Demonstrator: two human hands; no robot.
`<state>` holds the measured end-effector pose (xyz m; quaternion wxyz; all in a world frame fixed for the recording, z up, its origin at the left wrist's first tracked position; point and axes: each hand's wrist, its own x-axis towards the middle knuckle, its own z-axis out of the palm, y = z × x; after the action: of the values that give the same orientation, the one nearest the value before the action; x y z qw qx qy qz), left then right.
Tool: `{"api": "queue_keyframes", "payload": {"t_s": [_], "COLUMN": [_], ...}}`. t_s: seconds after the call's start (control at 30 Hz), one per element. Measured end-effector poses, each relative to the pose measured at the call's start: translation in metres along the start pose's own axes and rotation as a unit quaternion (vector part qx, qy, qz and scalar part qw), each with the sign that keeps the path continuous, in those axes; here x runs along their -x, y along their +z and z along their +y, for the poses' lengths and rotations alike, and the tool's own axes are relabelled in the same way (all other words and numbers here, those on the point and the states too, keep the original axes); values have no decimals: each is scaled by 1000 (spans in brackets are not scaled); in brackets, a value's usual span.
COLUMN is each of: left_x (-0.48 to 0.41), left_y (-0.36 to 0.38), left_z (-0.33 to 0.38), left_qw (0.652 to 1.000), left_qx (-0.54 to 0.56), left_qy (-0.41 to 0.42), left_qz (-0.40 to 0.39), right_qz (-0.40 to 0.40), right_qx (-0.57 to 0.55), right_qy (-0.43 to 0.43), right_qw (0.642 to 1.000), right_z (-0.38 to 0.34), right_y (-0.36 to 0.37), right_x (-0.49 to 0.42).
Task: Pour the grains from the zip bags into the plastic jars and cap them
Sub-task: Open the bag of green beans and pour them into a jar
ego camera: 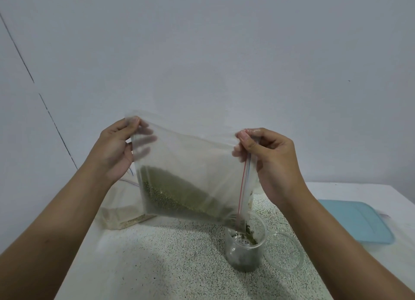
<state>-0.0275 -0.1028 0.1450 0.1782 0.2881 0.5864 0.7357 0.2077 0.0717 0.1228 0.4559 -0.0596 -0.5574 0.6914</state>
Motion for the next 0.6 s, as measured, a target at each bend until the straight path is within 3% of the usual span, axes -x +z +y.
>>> {"api": "queue_keyframes", "payload": {"t_s": [0.6], "left_x": [2], "left_y": [0], "left_z": [-3], "left_qw": [1000], "left_qx": [0], "left_qy": [-5], "left_qz": [-5], "right_qz": [2], "right_qx": [1], "right_qy": [-3], "right_qw": [1000], "right_z": [-1], "right_y": [-1], "right_x": [1]}}
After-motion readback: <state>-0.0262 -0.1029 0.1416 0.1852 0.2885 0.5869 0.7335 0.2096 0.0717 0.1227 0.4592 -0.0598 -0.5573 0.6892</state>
